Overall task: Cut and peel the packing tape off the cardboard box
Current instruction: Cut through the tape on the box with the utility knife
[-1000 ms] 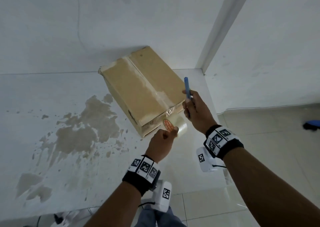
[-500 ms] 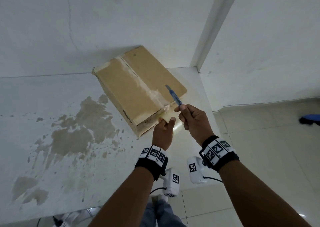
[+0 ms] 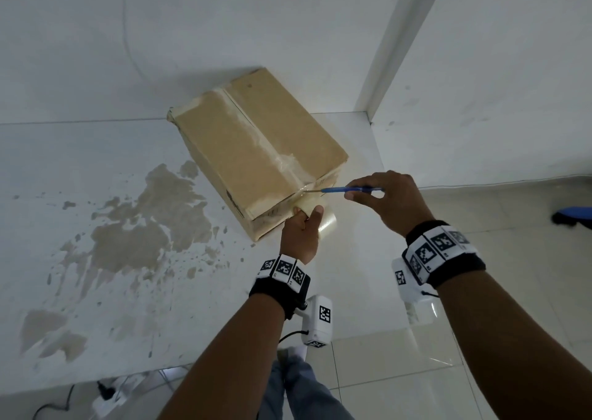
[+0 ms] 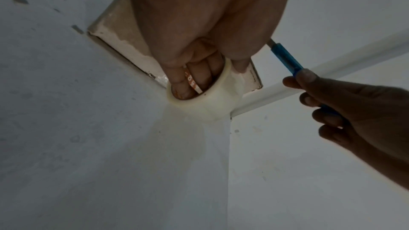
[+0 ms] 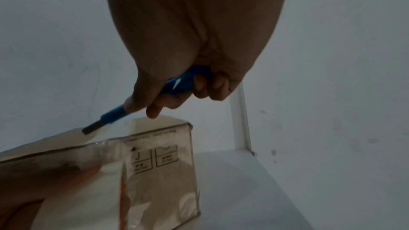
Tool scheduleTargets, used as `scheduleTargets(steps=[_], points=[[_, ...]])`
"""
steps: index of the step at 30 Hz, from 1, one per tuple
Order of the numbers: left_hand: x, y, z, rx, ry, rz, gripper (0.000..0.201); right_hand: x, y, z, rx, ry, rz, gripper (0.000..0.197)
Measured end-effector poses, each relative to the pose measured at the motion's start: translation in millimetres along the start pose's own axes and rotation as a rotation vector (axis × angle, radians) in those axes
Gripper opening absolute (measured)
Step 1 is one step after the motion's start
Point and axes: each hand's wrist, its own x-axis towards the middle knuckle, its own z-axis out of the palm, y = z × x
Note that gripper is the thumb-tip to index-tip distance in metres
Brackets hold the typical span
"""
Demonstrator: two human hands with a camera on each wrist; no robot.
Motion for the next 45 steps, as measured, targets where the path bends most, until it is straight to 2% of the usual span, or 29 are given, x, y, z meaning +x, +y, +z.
scheduleTargets(steps=[5, 15, 20, 24, 26, 36, 40, 45], points=[[-2, -3, 3, 0.006, 0.021, 0.025, 0.057, 8, -5, -3, -0.150, -0.045, -0.030, 0.021], [4, -6, 2, -0.023, 0.010, 0.010, 0.068, 16, -8, 8, -0.237, -0.053, -0.034, 0.019], [5, -6, 3, -0.028, 0.009, 0.008, 0.048, 22, -11, 9, -0.250, -0.066, -0.035, 0.020], [6, -8, 3, -0.050, 0.018, 0.000, 0.063, 23, -12, 12, -0.244, -0.071, -0.026, 0.020], [4, -6, 3, -0.066, 0.013, 0.017, 0.059, 23, -14, 14, -0.246, -0.069, -0.021, 0.021], [-1, 0, 2, -0.121, -0.016, 0.002, 0.061, 18, -8, 19, -0.227, -0.043, 0.056, 0.021], [-3, 2, 0, -0.089, -0.013, -0.011, 0.059, 20, -9, 21, -0.227, -0.046, 0.065, 0.022], [-6, 0, -3, -0.015, -0.013, -0.026, 0.054, 16, 4, 7, -0.232, 0.015, 0.153, 0.023]])
